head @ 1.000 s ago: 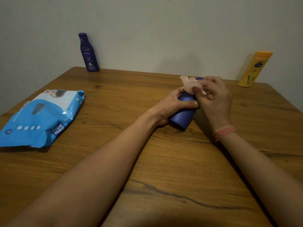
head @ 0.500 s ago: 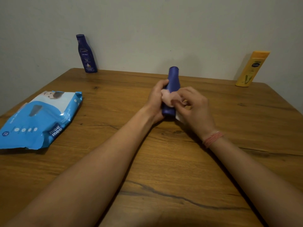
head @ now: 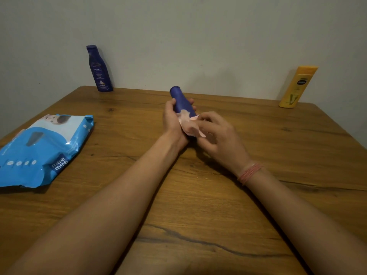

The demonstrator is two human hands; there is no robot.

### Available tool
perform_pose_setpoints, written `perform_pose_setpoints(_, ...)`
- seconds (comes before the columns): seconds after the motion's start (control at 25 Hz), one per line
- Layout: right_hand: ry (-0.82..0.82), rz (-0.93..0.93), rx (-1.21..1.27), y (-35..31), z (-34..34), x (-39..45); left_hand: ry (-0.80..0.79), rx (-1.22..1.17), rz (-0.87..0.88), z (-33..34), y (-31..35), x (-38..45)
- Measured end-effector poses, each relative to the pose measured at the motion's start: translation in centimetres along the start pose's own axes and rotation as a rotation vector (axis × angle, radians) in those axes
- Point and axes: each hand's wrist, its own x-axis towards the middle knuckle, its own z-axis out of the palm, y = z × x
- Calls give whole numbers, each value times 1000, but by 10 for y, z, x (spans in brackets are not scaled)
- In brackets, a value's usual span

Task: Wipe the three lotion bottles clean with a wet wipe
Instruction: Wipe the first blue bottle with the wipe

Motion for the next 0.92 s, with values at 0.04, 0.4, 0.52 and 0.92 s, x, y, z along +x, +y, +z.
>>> perform_pose_setpoints(0.04,38,38,-1,3,0,0,-18,-3,8,1,2,-3)
perform_pose_setpoints(0.4,153,183,43,7,-11,1,-185,48,-108,13,-10,-18)
perform_pose_setpoints(0.52,46,27,-15,4,-6,-1,15,-102,10,0,1,-5)
perform_pose_setpoints(0.92,176,228,126,21,-14,1,-217,172,10,6,-9,-9)
